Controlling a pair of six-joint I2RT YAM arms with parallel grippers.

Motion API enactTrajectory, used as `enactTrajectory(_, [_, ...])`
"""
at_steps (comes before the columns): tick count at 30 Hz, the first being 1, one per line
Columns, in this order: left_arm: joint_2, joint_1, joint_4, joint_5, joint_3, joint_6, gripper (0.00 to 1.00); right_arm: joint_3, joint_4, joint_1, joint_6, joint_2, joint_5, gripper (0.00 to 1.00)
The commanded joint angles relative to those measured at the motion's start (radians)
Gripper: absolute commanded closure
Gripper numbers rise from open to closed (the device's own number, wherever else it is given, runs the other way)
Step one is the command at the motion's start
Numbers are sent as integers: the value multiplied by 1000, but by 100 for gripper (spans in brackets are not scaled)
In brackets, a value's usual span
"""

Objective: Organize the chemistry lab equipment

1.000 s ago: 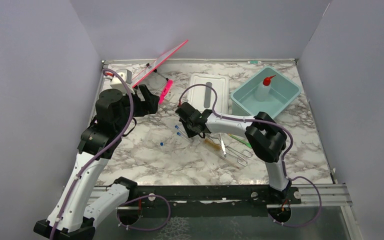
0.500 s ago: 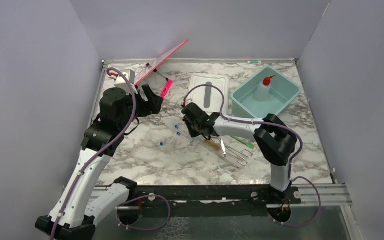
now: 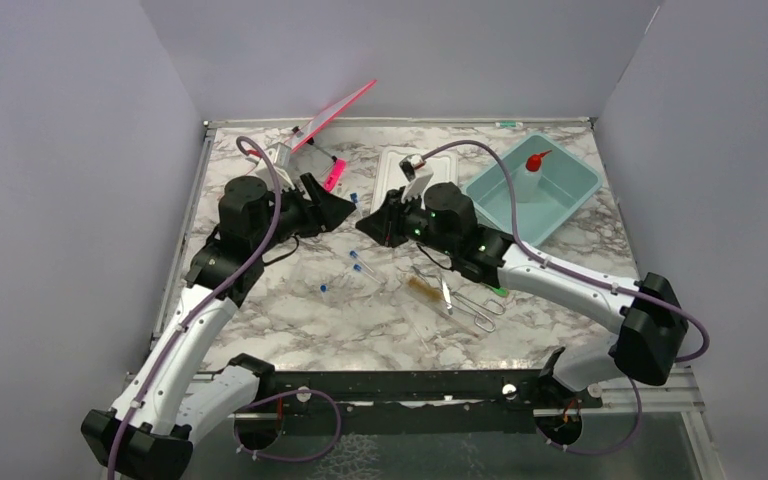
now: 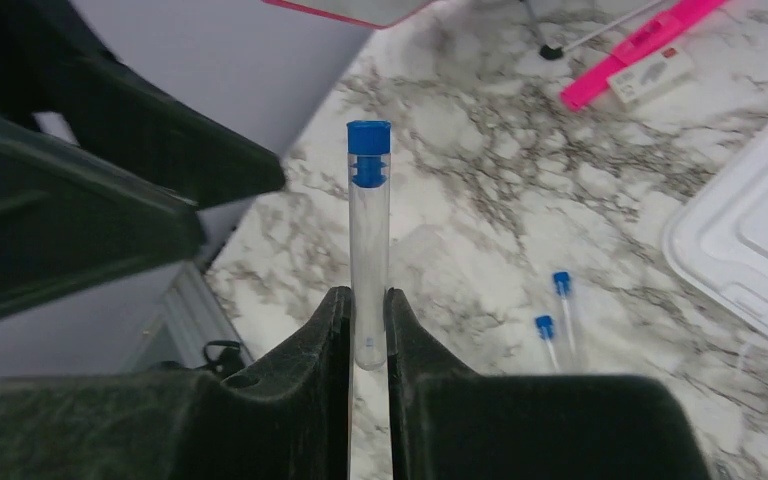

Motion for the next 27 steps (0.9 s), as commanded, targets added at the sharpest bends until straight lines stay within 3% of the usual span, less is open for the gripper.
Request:
enactTrajectory(1, [-11,-1,202,126,-72,-126,39,-25,139,-5,123,-37,-130,88])
enactTrajectory(5, [-17,-2,274,108,-114,-172,43,-31,179,-5,141,-50,-169,88])
enactTrajectory(12, [-2,-3,323,129,-139,-180,76,-26,193,-5,149,-54,-182,88])
enactTrajectory(16, [-16,-4,325,129,-148,-162,77,-19,196,-5,157,-49,-185,88])
enactTrajectory(27, [-31,-7,347,248,-189,-93,68,-17,244,-5,174,-39,-178,88])
